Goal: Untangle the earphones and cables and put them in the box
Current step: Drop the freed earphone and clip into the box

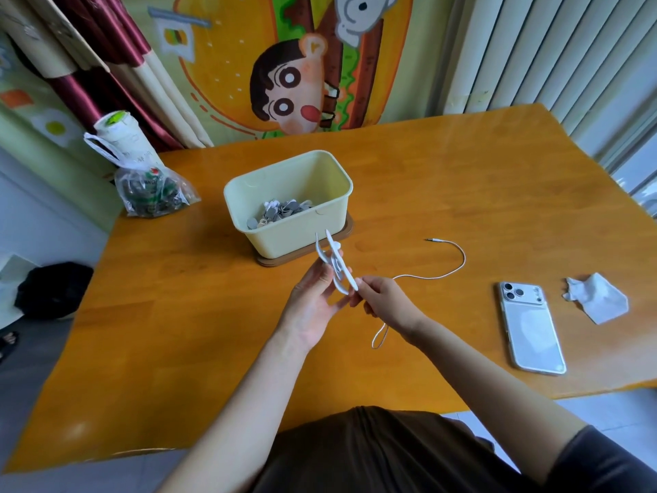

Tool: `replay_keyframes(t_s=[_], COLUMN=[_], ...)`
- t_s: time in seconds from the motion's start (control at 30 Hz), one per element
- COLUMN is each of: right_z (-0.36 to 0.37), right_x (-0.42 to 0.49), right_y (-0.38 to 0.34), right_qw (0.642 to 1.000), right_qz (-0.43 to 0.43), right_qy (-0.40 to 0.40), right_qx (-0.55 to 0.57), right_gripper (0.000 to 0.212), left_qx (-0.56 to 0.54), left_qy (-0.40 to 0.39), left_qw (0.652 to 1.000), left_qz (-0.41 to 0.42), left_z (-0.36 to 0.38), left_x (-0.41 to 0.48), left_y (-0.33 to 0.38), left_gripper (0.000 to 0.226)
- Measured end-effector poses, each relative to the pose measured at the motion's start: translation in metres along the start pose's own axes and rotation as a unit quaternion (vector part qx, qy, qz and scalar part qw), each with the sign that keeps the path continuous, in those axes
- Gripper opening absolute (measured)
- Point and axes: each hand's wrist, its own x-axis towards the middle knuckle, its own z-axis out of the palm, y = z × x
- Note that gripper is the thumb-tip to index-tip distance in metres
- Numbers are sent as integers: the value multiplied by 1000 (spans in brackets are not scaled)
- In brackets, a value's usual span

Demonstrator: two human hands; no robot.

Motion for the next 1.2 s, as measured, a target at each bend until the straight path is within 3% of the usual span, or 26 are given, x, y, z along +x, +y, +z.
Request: replay_keyframes(t_s=[0.1, 0.2, 0.3, 0.43, 0.73, 0.93, 1.2], right_z=[3, 9, 12, 5, -48, -61, -53], right_x=[0, -4, -12, -14, 4, 12, 8], right_y=[-3, 0, 0, -12, -36, -27, -9], right_qw=[998, 993, 984, 972, 943, 948, 975], right_qz=[1, -7, -40, -82, -95, -103, -85], right_qy=[-18, -26, -34, -37, 19, 75, 84], right_qx=[-63, -112, -169, -217, -318, -290, -187], right_gripper=[35, 38, 37, 29, 13, 9, 16], left_qx=[-4, 13, 86, 225, 414, 361, 241], left_qy=[26, 111, 200, 230, 69, -17, -41], left_qw=[1000, 994, 975, 945, 906, 932, 969], left_qz=[6, 12, 36, 57, 50, 31, 47], left_z=[0, 2, -3, -18, -22, -10, 7], left_x=[3, 6, 7, 8, 4, -4, -8], left_y=[-3, -4, -4, -9, -10, -7, 2], left_gripper=[26, 28, 29, 23, 25, 25, 32])
